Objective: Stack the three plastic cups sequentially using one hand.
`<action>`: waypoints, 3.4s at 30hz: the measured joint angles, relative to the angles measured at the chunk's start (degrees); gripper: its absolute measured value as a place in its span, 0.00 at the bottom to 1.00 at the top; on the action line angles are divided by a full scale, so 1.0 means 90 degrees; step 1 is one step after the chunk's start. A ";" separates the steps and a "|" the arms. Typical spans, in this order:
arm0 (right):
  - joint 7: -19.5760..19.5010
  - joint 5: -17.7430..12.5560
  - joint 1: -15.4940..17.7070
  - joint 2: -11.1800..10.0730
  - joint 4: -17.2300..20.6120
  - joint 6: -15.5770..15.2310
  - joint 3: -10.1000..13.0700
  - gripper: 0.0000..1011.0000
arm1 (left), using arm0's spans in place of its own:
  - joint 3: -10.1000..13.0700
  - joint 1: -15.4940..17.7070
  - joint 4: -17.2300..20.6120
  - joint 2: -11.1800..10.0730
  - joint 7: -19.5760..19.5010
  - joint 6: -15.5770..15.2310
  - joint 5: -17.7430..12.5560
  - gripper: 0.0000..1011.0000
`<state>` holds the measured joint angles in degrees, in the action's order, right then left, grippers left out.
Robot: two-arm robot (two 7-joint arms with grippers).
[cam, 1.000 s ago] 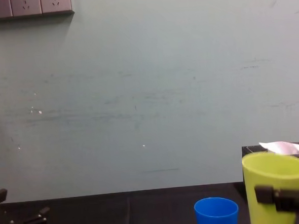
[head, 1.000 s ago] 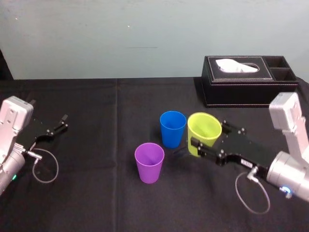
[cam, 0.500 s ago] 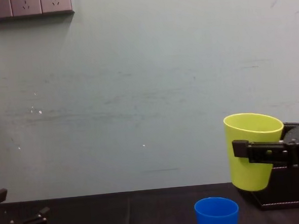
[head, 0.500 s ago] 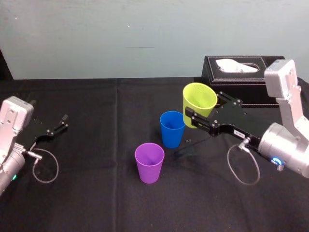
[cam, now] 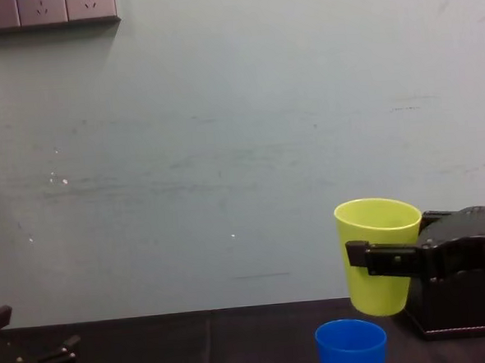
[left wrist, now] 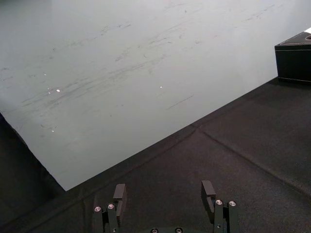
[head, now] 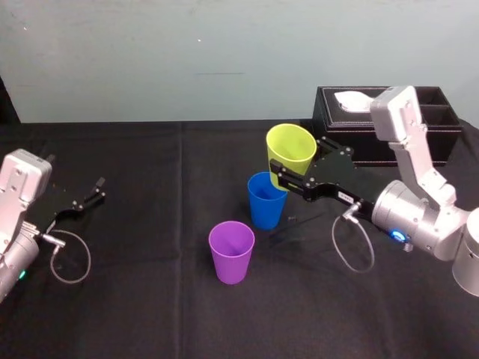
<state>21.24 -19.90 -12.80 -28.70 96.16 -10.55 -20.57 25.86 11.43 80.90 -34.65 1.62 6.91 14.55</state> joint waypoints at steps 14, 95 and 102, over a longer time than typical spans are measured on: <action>-0.0026 0.0350 -0.0321 0.0358 -0.0497 -0.0113 -0.0188 0.72 | 0.0000 0.0000 0.0000 0.0000 0.0000 0.0000 0.0000 1.00; 0.0146 0.0559 -0.0486 0.0785 -0.1311 -0.0035 -0.0259 0.92 | 0.0000 0.0000 0.0000 0.0000 0.0000 0.0000 0.0000 1.00; 0.0146 0.0556 -0.0484 0.0783 -0.1306 -0.0035 -0.0259 0.99 | 0.0000 0.0000 0.0000 0.0000 0.0000 0.0000 0.0000 1.00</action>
<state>22.56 -14.89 -17.16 -21.65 84.41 -10.86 -22.90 25.86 11.43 80.90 -34.64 1.62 6.91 14.55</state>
